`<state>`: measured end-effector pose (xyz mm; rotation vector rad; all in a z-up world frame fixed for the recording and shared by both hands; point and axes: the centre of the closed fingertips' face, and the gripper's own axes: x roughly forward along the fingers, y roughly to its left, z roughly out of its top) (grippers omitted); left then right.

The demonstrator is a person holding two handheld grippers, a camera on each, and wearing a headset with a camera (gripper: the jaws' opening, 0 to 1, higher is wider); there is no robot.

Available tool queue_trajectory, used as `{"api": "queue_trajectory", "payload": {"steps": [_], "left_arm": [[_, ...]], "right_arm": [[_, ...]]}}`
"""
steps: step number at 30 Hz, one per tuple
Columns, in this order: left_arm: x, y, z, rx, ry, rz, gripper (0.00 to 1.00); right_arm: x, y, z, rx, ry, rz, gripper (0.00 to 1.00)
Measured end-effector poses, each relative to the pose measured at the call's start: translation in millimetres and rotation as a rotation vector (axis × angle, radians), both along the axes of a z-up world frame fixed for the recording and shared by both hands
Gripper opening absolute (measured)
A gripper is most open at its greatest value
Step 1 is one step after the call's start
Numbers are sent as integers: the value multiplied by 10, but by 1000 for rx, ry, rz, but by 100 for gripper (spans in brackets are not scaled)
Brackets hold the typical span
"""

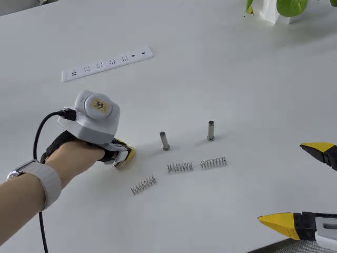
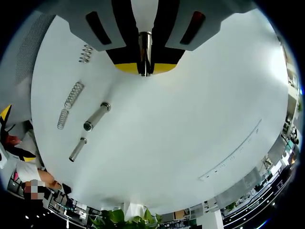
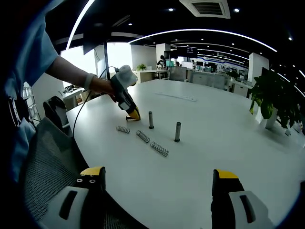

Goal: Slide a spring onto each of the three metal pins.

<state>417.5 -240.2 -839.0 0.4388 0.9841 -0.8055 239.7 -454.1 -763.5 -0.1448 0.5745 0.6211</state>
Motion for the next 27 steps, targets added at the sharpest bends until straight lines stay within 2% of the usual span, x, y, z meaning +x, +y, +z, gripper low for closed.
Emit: {"api": "queue_trajectory", "payload": {"steps": [4, 17, 27], "left_arm": [[-9, 19, 11, -13, 9, 11, 5], [-27, 52, 191, -62, -20, 23, 4], [-41, 81, 277, -78, -38, 30, 4]], "right_arm": [[-13, 26, -15, -2, 3, 4, 92], [-17, 81, -36, -3, 6, 16, 92], [-30, 96, -39, -6, 5, 24, 92]]}}
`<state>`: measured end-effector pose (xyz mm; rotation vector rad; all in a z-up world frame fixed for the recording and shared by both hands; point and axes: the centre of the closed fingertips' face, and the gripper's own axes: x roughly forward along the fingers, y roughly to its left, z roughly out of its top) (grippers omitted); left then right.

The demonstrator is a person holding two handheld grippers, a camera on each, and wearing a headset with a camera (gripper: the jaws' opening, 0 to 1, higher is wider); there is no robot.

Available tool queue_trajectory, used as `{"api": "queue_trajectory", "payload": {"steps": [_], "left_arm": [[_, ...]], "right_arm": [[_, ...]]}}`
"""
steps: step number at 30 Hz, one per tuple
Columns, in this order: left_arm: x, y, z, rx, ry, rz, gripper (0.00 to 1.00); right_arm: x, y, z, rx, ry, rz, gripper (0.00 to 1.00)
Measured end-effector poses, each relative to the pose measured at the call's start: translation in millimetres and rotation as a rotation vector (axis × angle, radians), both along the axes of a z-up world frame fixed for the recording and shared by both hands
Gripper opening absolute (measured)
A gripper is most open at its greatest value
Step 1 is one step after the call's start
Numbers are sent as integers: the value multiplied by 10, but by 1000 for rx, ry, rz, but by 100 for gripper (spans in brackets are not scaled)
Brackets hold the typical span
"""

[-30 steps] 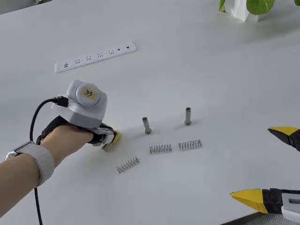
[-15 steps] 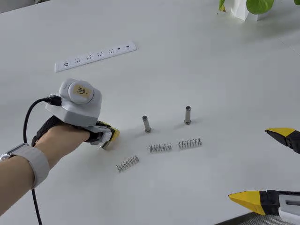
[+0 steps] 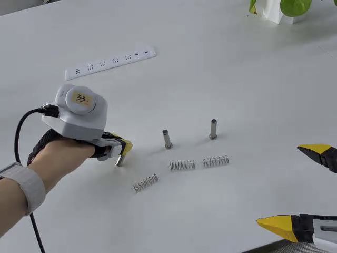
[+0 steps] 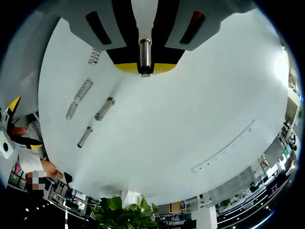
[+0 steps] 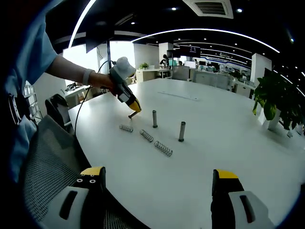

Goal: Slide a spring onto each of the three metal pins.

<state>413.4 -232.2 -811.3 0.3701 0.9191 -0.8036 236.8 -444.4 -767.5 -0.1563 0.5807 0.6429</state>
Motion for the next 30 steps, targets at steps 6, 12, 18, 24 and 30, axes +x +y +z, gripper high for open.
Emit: {"api": "queue_trajectory", "payload": {"steps": [6, 12, 18, 24, 30], "left_arm": [[-7, 14, 34, -7, -2, 5, 4], [-36, 14, 74, -17, -4, 6, 4], [-42, 27, 96, -21, -9, 7, 4], [-80, 22, 140, -28, -12, 3, 4], [-99, 42, 156, -25, -13, 6, 4]], "right_arm": [[-7, 3, -2, -1, 0, 2, 92], [-10, 2, -3, -1, 0, 3, 92], [-12, 11, 2, -1, 0, 5, 92], [-14, 14, 11, -1, -1, 5, 92], [-22, 18, 11, -3, -1, 8, 92]]}}
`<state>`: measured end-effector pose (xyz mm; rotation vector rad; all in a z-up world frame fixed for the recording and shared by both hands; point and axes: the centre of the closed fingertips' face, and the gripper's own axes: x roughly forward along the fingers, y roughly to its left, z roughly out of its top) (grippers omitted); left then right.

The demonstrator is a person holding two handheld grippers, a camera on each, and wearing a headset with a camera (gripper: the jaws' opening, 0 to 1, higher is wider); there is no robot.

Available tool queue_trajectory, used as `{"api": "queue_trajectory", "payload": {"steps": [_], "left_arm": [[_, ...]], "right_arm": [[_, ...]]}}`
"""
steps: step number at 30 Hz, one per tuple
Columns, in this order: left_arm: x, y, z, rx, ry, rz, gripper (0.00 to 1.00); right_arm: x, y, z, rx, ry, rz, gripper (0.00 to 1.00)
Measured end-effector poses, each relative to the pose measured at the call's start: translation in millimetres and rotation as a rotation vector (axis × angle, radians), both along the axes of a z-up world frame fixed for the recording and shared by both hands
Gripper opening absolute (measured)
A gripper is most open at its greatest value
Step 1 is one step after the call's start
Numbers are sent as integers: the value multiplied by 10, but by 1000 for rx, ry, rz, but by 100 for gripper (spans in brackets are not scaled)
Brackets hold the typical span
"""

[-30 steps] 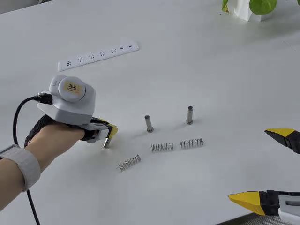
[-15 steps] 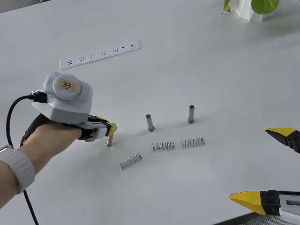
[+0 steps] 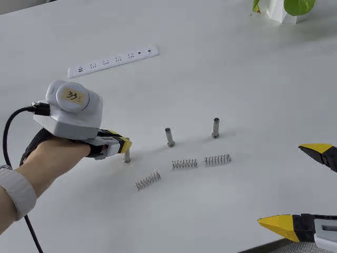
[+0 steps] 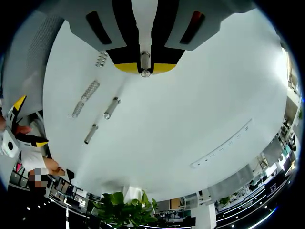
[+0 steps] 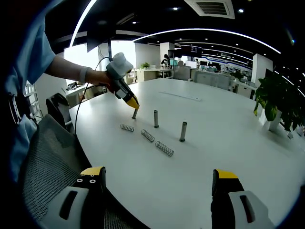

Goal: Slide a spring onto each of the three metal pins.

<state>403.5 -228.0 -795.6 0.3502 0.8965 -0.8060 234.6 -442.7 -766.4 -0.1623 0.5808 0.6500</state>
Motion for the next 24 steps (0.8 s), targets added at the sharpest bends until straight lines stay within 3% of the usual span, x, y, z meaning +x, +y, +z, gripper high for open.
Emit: {"api": "queue_trajectory", "payload": {"steps": [24], "left_arm": [[-87, 52, 9, -18, 6, 13, 4]], "right_arm": [[17, 18, 30, -7, -13, 8, 93]]}}
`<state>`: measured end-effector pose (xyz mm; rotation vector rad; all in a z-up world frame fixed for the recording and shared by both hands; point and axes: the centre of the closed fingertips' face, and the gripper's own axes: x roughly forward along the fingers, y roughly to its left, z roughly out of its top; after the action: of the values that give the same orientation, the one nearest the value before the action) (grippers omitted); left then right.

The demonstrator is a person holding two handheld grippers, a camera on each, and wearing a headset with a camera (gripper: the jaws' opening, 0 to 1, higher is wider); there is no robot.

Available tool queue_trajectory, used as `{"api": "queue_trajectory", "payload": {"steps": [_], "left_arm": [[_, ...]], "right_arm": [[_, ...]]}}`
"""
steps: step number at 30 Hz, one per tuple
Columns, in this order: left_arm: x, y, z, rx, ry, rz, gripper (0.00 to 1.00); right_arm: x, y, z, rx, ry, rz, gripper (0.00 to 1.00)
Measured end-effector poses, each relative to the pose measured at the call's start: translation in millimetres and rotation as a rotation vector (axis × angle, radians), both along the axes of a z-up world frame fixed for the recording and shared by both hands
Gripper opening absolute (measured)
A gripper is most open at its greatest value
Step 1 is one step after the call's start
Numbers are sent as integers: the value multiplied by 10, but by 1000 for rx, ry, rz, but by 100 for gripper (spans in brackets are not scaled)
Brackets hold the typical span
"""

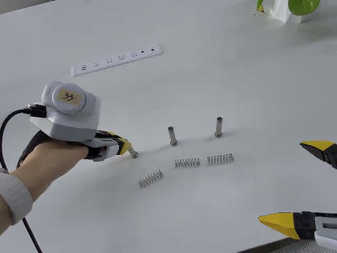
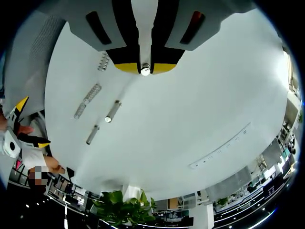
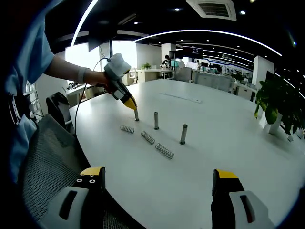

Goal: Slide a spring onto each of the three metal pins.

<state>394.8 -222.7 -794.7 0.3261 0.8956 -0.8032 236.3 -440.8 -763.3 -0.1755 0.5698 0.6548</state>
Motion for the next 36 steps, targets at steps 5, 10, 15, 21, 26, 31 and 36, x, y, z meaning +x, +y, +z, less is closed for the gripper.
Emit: {"api": "queue_trajectory", "payload": {"steps": [5, 10, 15, 21, 26, 31, 36], "left_arm": [[-26, -21, -7, -2, -14, -13, 5], [-15, -29, -5, 4, -29, -24, 5], [-1, -22, -10, 4, -42, -30, 5], [-12, -37, -3, 0, -51, -33, 5], [-7, -33, -10, -3, -53, -32, 5], [-9, -31, -25, -8, -54, -29, 5], [-13, -22, -48, -8, -52, -28, 5]], "right_arm": [[-5, 5, 0, 0, 1, 2, 93], [-6, 4, 8, 0, 0, 3, 93], [-9, 2, 13, 0, -1, 2, 93], [-9, 11, 11, -2, 1, 5, 92], [-2, 14, 10, -3, 1, 7, 92], [-1, 13, 3, -3, 3, 7, 92], [-1, 6, -5, -3, 4, 5, 92]]}}
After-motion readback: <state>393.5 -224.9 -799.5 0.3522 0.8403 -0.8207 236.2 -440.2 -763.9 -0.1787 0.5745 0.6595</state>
